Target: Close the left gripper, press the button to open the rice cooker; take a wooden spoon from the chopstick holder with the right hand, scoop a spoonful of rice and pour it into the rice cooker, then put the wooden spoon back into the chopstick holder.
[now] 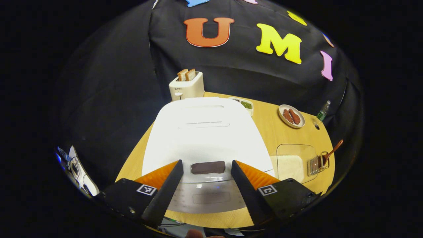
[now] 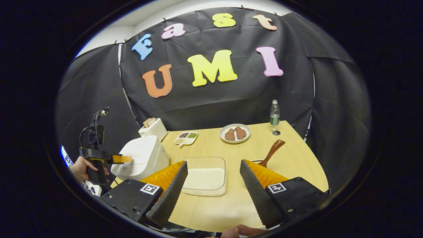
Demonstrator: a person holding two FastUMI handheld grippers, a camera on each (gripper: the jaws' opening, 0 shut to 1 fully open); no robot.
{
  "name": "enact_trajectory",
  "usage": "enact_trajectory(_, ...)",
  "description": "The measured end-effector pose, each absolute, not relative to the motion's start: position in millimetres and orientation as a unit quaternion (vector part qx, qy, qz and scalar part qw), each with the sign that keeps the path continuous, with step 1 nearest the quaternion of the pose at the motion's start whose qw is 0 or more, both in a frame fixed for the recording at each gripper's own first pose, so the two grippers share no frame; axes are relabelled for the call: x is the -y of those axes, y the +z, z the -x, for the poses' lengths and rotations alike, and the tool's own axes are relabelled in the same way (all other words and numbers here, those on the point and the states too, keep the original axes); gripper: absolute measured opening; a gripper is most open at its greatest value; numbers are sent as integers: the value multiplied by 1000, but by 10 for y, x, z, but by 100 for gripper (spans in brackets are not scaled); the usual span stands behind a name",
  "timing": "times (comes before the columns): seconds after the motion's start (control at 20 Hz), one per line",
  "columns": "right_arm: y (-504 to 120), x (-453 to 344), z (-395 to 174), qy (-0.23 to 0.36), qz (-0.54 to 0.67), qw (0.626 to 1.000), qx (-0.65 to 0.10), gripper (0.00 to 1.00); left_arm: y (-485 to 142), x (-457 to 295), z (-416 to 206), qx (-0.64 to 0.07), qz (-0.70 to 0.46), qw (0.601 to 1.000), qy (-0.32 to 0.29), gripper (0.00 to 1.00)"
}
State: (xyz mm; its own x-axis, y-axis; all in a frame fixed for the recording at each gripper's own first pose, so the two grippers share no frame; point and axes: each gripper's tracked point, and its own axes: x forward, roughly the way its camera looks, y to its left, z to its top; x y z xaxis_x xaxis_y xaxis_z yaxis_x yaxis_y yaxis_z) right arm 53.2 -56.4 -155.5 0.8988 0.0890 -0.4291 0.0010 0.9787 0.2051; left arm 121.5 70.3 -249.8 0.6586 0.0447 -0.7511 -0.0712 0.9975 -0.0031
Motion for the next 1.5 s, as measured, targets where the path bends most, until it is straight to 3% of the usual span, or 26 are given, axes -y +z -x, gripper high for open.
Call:
enact_trajectory(0.65,-1708,533,-848,98,-119,959,-238,100,-2544,-675,-1228,-394,1,919,17,99)
enact_trajectory(1.0,-1775,641,-1033,141,-122,952,-244,100,-2502,-676,-1266,-388,18,920,53,98)
enact_trajectory(1.25,-1609,783,-1086,128,-99,962,-220,100,-2209,-554,-1324,-333,45,940,60,96)
enact_trajectory(1.5,-1313,752,-941,99,-73,976,-178,99,-1521,-425,-1190,-239,59,968,45,95)
